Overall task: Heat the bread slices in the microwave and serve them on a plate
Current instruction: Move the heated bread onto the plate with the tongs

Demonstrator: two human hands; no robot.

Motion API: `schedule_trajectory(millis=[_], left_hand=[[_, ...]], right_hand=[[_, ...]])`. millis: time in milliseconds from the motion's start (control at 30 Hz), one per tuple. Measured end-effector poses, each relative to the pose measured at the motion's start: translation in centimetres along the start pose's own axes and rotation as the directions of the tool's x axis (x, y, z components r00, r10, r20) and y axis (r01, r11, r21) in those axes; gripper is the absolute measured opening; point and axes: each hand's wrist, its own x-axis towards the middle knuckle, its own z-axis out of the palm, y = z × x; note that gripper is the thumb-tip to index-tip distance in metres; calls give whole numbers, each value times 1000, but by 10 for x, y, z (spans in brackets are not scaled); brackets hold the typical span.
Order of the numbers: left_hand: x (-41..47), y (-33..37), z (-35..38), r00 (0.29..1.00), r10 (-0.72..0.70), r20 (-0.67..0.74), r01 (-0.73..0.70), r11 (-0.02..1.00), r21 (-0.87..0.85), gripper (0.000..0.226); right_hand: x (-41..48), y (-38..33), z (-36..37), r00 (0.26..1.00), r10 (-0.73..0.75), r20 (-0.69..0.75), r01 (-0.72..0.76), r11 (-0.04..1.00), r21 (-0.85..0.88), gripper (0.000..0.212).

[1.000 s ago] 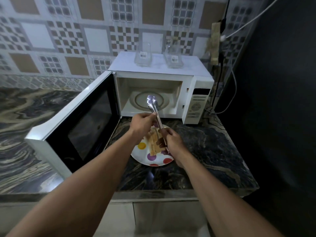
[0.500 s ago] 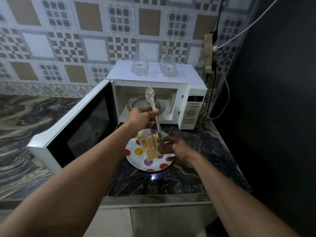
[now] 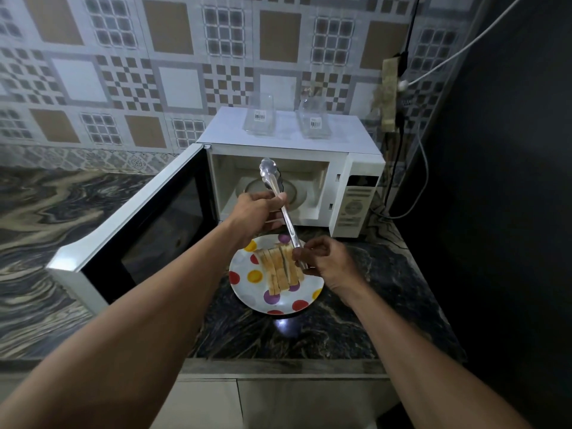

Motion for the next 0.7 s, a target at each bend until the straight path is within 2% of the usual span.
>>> schedule_trajectory(millis=[133,267,400,500,567,700], left_hand=[[1,1,-2,1000,8,-1,-8,1000,-21,24],[1,1,-2,999,7,48,-7,1000,-7,29],[3,-5,-1,997,14,70,-15,1000,21,36],[3,-6,-1,995,-2,103,-1,999,35,34],[3,-6,-1,996,2,86,-8,998,65,32],[5,-7,-3,999,22,33,-24,997,67,29]], right_hand=[[-3,-6,0,996,12,89,-10,1000,-22,24],[0,-3,0,1000,-11,-6,10,999,-43,22],[2,-3,5,1000,-29,-6,29,998,-50,31],[2,-6,11,991,-78,-108,69,994,-88,33],[2,-6,14,981,-125,-148,109,988,-110,31],[1,-2,17,979,-180,-97,166,977,-135,15]])
